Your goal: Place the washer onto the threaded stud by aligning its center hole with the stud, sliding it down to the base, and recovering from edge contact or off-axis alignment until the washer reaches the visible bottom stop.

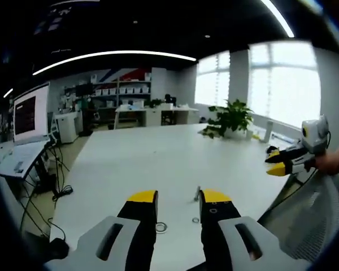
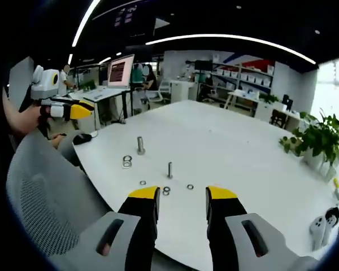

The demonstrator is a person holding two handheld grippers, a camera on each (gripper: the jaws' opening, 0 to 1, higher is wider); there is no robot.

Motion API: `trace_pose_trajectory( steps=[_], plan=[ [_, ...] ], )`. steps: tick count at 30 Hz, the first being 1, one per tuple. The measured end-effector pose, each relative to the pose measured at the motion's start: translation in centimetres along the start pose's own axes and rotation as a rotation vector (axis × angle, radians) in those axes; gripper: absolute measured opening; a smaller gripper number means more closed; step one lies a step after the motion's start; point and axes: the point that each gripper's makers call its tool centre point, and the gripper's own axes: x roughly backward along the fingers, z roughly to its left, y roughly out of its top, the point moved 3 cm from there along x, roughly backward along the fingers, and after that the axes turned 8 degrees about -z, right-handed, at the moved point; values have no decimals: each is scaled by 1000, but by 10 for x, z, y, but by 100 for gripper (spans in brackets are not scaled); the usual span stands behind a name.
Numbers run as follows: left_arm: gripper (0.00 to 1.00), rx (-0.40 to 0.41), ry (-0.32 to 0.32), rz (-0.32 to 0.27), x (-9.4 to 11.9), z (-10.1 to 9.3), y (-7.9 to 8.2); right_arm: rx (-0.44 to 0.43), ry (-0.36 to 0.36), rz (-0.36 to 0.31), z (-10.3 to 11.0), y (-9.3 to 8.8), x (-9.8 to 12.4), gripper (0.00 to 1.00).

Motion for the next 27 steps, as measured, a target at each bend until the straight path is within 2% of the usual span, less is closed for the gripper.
trace_pose_trajectory(
  steps=[2, 9, 27],
  plan=[
    [28, -25, -5, 41, -2, -2, -6, -4, 4, -2, 1, 0, 0, 35],
    [28, -49, 9, 72, -2, -1, -12, 21, 39, 8, 8, -1, -2, 35],
    [28, -50, 18, 71, -2, 1, -11, -2, 46, 15, 8, -2, -3, 35]
  ],
)
